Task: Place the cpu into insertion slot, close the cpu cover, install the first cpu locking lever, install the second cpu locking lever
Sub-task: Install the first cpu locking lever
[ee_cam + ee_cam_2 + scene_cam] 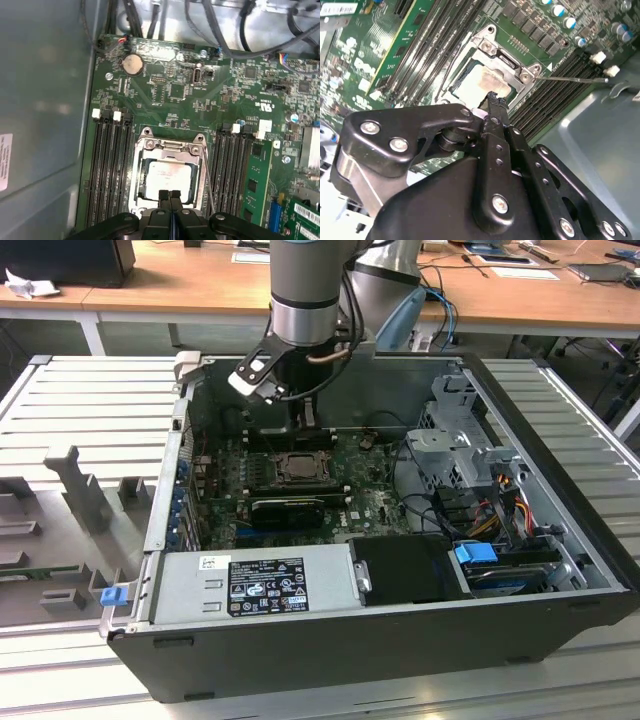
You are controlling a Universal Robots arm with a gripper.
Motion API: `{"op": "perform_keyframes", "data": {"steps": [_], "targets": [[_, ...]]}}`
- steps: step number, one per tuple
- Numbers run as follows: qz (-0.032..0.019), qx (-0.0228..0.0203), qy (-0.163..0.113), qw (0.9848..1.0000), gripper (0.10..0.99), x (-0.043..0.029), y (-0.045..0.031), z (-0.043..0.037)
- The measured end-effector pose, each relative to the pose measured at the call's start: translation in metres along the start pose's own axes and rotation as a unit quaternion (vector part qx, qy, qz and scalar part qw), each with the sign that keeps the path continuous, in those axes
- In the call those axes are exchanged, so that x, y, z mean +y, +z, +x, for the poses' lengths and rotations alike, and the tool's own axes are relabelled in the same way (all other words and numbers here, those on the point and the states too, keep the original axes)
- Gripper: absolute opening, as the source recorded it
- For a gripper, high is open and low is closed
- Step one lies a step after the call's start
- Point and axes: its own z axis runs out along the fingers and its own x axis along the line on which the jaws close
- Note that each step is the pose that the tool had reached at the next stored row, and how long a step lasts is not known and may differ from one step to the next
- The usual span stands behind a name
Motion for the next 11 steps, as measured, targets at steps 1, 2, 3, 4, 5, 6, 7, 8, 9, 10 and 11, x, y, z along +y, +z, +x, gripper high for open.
{"op": "perform_keyframes", "data": {"steps": [1,2,3,4,5,6,7,8,9,10,11], "targets": [[0.0,0.0002,-0.019,0.9998,0.106,0.0,0.0,0.0],[0.0,0.0005,-0.033,0.9994,0.106,0.0,0.0,0.0],[0.0,0.0007,-0.051,0.9987,0.106,0.0,0.0,0.0],[0.0001,0.0009,-0.07,0.9976,0.106,0.0,0.0,0.0],[0.0002,0.001,-0.086,0.9963,0.106,0.0,0.0,0.0],[0.0006,0.0001,-0.099,0.9951,0.106,0.0,-0.0005,-0.0001],[0.0005,0.0001,-0.102,0.9948,0.106,0.0,-0.0013,-0.0001],[0.0005,0.0001,-0.104,0.9945,0.106,0.0001,-0.0028,0.0],[0.0004,0.0002,-0.108,0.9942,0.106,0.0001,-0.0076,0.0],[0.0004,0.0002,-0.113,0.9937,0.106,0.0001,-0.0116,0.0],[0.0004,0.0004,-0.119,0.9929,0.106,0.0002,-0.0116,0.0]]}}
